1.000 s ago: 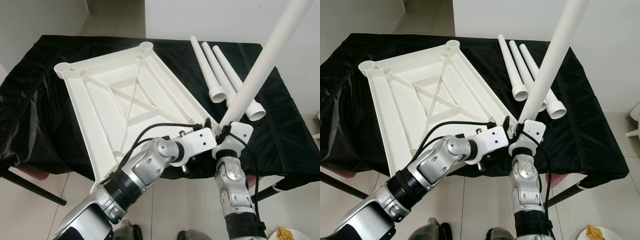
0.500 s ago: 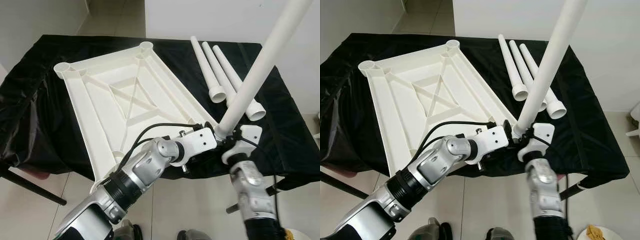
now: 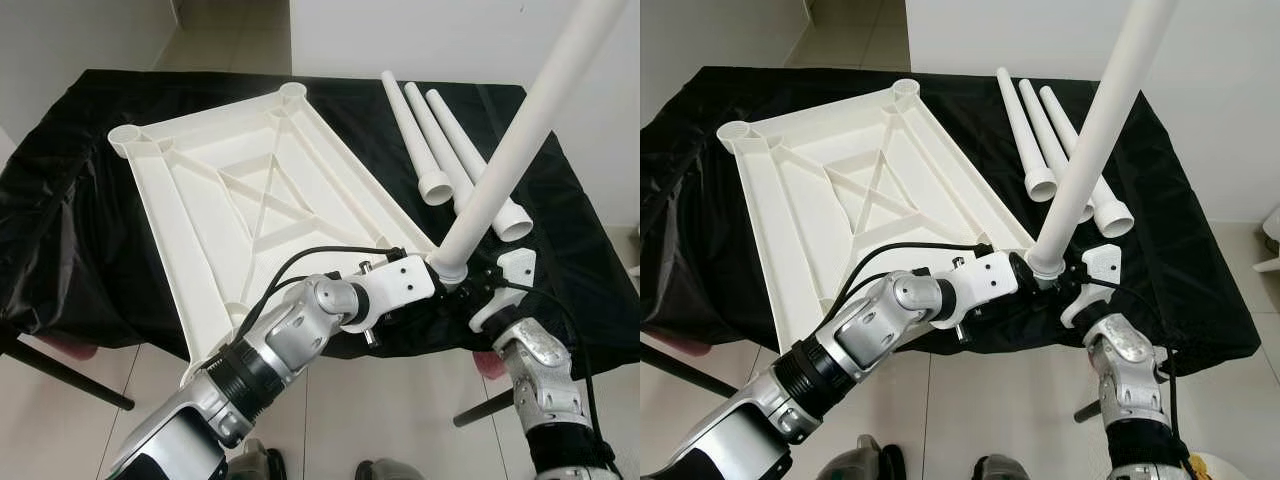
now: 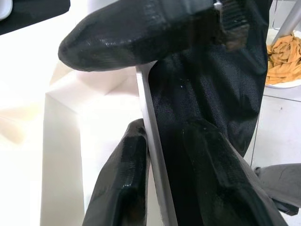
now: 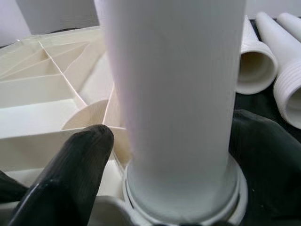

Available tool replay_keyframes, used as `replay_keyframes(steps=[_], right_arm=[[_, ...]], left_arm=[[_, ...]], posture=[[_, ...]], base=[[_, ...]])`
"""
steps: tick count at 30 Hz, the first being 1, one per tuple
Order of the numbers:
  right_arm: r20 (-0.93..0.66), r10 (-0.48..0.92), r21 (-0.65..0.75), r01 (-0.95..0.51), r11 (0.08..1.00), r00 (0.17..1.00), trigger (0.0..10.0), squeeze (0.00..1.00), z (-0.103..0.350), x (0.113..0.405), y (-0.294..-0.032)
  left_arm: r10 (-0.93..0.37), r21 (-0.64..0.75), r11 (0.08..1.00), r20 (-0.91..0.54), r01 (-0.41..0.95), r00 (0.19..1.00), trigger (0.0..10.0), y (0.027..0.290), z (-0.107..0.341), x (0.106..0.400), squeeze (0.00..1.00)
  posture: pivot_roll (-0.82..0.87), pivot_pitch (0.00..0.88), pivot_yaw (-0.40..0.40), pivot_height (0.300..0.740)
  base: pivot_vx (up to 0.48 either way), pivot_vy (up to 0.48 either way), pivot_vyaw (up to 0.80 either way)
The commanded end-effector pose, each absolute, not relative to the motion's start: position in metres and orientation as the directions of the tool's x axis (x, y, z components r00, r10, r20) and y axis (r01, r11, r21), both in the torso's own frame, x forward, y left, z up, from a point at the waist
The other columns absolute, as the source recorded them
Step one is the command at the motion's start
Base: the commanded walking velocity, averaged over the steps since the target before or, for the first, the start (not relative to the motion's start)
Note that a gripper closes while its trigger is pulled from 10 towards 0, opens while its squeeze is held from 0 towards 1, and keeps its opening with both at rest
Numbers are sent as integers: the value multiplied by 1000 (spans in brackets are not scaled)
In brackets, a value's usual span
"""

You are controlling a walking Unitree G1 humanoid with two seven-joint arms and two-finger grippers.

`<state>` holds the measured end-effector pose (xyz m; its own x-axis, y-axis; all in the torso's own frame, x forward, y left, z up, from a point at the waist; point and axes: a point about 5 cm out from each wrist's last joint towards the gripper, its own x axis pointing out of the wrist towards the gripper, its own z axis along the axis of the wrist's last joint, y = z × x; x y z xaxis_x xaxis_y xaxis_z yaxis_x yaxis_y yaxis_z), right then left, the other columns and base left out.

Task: Building children table

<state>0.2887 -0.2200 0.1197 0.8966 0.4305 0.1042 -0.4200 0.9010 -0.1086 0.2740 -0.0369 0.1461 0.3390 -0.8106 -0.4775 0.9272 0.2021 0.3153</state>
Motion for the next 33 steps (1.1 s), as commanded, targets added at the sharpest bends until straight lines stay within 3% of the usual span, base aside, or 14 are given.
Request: replay_keyframes(steps=[1,12,13,14,16,17,28,29,33], right_arm=[[65,429,-93,-423,902,901,10000,0,111,289,-227],[38,436,-118,-429,895,899,10000,0,106,299,-247],[25,448,-132,-442,887,894,3373,0,105,300,-249],[21,446,-134,-439,888,895,2549,0,105,300,-250],[19,443,-133,-437,889,896,2549,0,105,301,-251],[17,457,-113,-452,885,889,0,0,103,300,-252],[11,473,-115,-469,876,881,0,0,100,298,-254],[2,458,-113,-455,883,889,10000,0,99,298,-253],[0,431,-103,-429,897,902,10000,0,98,300,-252]], left_arm=[[-833,274,119,-496,954,246,10000,-44,143,264,0],[-833,275,118,-495,954,246,10000,-44,144,265,0],[-833,275,118,-495,954,246,10000,-44,144,265,0],[-834,275,119,-495,954,246,10000,-44,144,265,0],[-834,275,119,-495,954,246,10000,-44,144,265,0],[-833,275,118,-495,954,246,10000,-44,144,265,0],[-835,275,119,-493,954,246,10000,-45,145,265,0],[-835,274,119,-493,954,246,10000,-45,145,264,0],[-834,274,119,-493,954,246,10000,-44,144,264,0]], posture=[[-68,87,60,740],[-66,86,64,740],[-65,86,63,740],[-65,87,61,740],[-65,87,61,740],[-65,87,61,740],[-67,89,59,740],[-68,90,58,740],[-67,91,56,740]], base=[[0,0,0],[0,0,0],[0,0,0],[0,0,0],[0,0,0],[0,0,0],[0,0,0],[0,0,0],[0,0,0]])
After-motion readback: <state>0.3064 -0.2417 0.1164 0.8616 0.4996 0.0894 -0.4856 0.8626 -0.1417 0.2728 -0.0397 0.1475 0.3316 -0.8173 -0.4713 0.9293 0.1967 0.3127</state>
